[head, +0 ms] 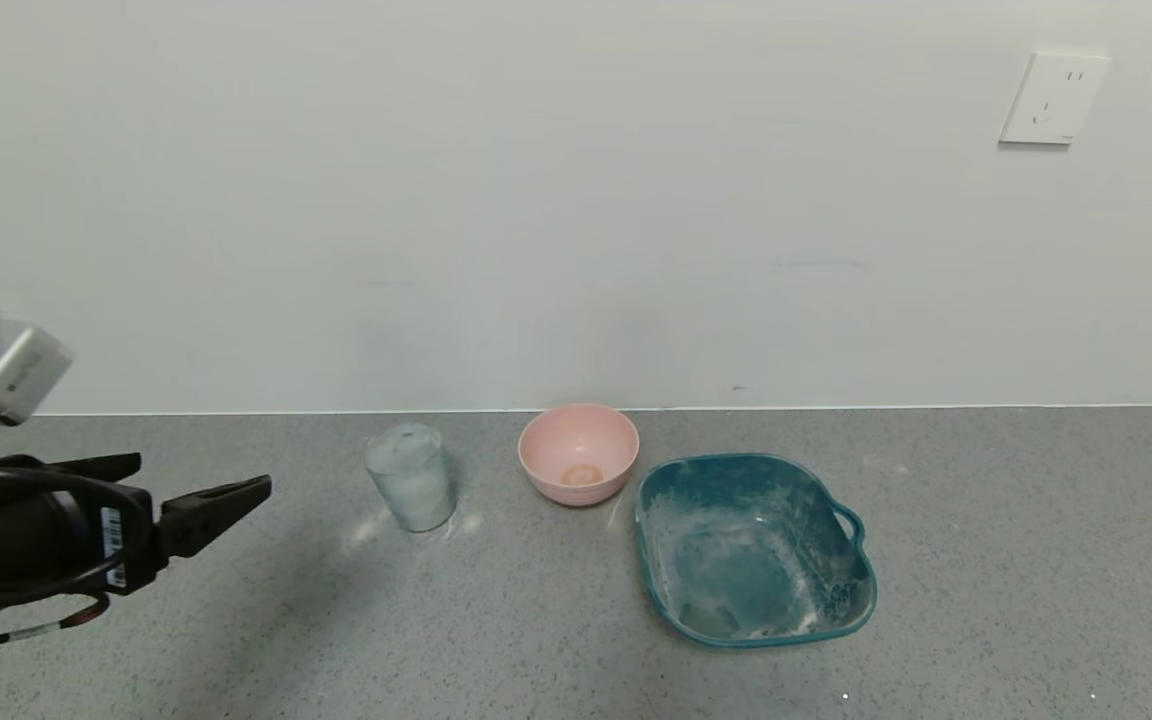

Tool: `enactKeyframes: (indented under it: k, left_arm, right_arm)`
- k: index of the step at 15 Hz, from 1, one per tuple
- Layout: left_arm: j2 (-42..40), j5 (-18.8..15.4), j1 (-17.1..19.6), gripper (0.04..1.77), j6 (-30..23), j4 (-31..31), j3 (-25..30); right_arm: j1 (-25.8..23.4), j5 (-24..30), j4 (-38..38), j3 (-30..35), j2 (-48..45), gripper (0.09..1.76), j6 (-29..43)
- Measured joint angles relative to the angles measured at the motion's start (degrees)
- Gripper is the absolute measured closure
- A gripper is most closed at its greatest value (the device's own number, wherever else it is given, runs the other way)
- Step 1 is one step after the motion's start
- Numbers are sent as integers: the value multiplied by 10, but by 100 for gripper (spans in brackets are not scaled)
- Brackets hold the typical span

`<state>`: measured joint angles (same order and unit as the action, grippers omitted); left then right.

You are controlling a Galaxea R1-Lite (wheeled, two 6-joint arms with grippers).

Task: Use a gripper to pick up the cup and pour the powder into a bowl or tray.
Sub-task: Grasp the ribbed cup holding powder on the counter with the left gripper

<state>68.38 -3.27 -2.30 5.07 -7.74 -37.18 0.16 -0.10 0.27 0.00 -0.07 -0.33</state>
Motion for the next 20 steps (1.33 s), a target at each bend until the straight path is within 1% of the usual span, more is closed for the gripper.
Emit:
enactKeyframes:
  k: [3, 7, 10, 12, 13, 15, 17, 20]
  left_arm:
    - [80, 0, -13, 9, -4, -16, -7]
    - [174, 7, -40, 9, -5, -85, 0]
    - [239, 20, -56, 9, -9, -129, 14]
    - [278, 23, -61, 9, -15, -176, 28]
    - [295, 24, -62, 9, -31, -201, 34]
    - [331, 24, -62, 9, -61, -279, 44]
    - [364, 24, -62, 9, -70, -354, 58]
    - [409, 27, -63, 9, -76, -430, 75]
  right_arm:
    - [0, 0, 1, 0, 0, 14, -1]
    - [0, 1, 1, 0, 0, 14, -1]
    - [0, 1, 0, 0, 0, 14, -1]
    - [0, 1, 0, 0, 0, 14, -1]
    - [0, 1, 0, 0, 0, 14, -1]
    - [0, 1, 0, 0, 0, 14, -1]
    - [0, 1, 0, 0, 0, 14, -1]
    - [0, 1, 0, 0, 0, 14, -1]
